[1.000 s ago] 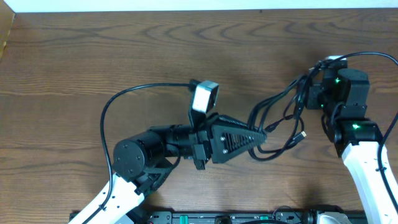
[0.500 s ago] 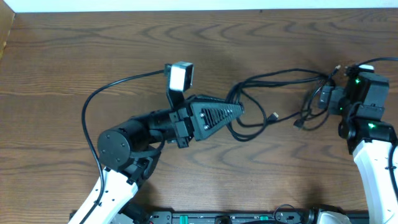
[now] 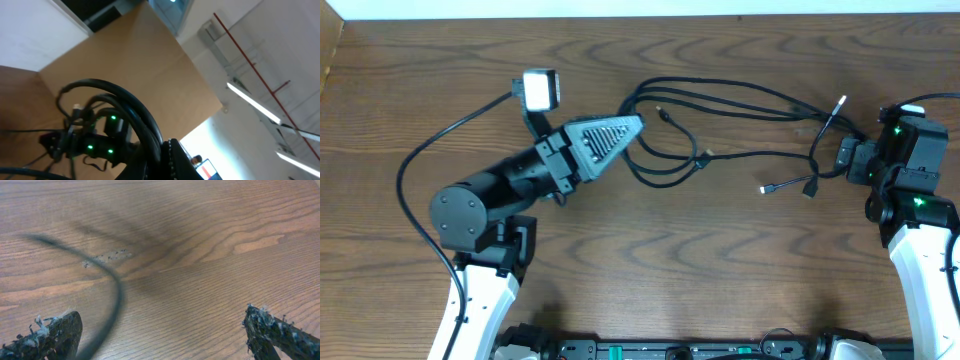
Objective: Untangle cables
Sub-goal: 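Pull the strands rightward with the right gripper, left gripper pulling left, then release the strands with the right gripper and lower the left gripper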
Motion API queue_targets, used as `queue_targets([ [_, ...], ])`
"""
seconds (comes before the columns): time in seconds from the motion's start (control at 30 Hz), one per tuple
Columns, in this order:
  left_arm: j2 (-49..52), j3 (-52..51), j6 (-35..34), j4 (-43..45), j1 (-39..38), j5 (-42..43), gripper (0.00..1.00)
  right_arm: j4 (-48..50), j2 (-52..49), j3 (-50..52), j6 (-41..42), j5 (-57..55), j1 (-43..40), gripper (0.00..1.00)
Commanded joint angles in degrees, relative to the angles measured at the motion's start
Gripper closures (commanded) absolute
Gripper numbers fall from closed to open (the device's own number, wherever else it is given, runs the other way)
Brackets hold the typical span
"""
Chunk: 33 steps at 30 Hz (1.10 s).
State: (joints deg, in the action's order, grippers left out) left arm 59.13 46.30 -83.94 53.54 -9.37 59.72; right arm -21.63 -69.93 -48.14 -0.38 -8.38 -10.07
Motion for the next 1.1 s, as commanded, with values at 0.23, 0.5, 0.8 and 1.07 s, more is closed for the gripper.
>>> queue_targets([
  [0.23, -1.1, 2.3, -0.9, 0.5, 9.4, 5.2, 0.93, 0.0, -0.5, 0.2, 1.2, -1.8, -0.8, 0.01],
  [0.5, 0.3, 2.3, -0.8, -6.8, 18.6, 9.2, 0.93, -0.1, -0.5, 0.2, 1.2, -1.2, -0.8, 0.01],
  [0.8, 4.2, 2.2, 1.6, -6.8, 19.8, 17.9, 0.93, 0.0, -0.5, 0.2, -2.9, 14.3, -0.8, 0.01],
  [1.07, 6.1, 2.1, 2.0, -6.8, 19.8, 20.5, 0.92, -2.2, -0.5, 0.2, -22.8, 45.2, -0.8, 0.01],
])
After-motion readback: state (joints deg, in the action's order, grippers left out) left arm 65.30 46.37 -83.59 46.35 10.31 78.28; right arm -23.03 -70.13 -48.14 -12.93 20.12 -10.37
